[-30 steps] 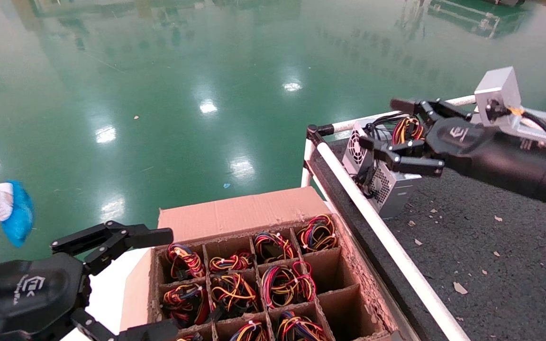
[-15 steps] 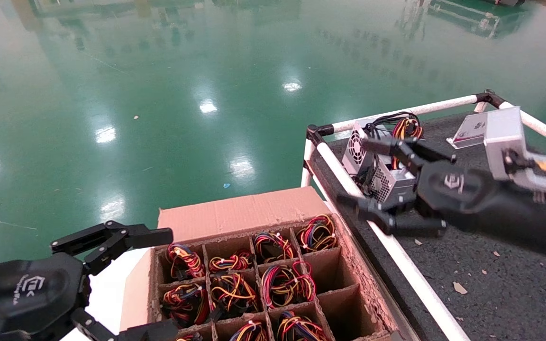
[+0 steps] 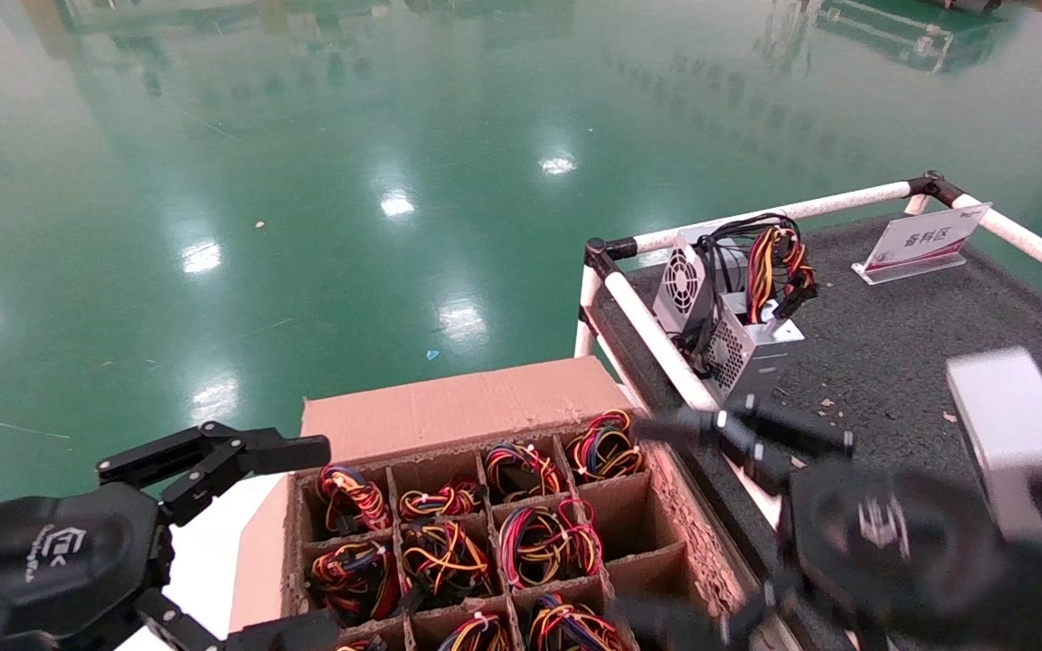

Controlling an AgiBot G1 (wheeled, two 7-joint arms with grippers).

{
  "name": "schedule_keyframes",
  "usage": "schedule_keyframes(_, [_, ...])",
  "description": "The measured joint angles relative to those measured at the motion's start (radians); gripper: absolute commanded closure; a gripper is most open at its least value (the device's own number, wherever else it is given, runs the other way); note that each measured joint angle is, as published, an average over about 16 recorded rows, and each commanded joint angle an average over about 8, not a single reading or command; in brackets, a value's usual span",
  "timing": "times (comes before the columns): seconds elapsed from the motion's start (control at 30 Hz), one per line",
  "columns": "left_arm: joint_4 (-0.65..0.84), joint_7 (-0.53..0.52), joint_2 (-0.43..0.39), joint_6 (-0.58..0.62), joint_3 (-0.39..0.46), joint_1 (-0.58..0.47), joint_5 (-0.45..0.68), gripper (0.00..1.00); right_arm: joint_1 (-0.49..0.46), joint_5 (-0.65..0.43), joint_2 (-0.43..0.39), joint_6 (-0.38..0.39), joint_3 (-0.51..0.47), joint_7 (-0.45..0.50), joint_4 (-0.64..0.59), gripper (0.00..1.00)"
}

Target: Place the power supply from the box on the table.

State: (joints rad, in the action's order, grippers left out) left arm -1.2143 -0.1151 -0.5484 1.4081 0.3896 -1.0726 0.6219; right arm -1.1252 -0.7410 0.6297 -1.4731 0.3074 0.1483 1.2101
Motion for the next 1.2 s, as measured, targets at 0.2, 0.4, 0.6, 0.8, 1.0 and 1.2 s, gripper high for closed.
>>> schedule_keyframes(0.2, [0.0,0.0,0.0,0.0,0.0,0.0,0.0,0.0,0.054,0.011,-0.02,-0.024,-0.03,0.038,0.079,0.0])
schedule_keyframes(0.4, [0.0,0.0,0.0,0.0,0.0,0.0,0.0,0.0,0.072,0.016,-0.026,-0.032,-0.039,0.049,0.106,0.0])
schedule_keyframes(0.6, [0.0,0.0,0.0,0.0,0.0,0.0,0.0,0.0,0.067,0.016,-0.025,-0.03,-0.037,0.046,0.098,0.0])
schedule_keyframes(0.8, [0.0,0.0,0.0,0.0,0.0,0.0,0.0,0.0,0.061,0.014,-0.022,-0.027,-0.033,0.043,0.088,0.0])
schedule_keyframes(1.0, [0.0,0.0,0.0,0.0,0.0,0.0,0.0,0.0,0.056,0.013,-0.021,-0.025,-0.031,0.041,0.082,0.0])
schedule_keyframes(1.2, [0.0,0.0,0.0,0.0,0.0,0.0,0.0,0.0,0.054,0.012,-0.02,-0.024,-0.03,0.04,0.078,0.0])
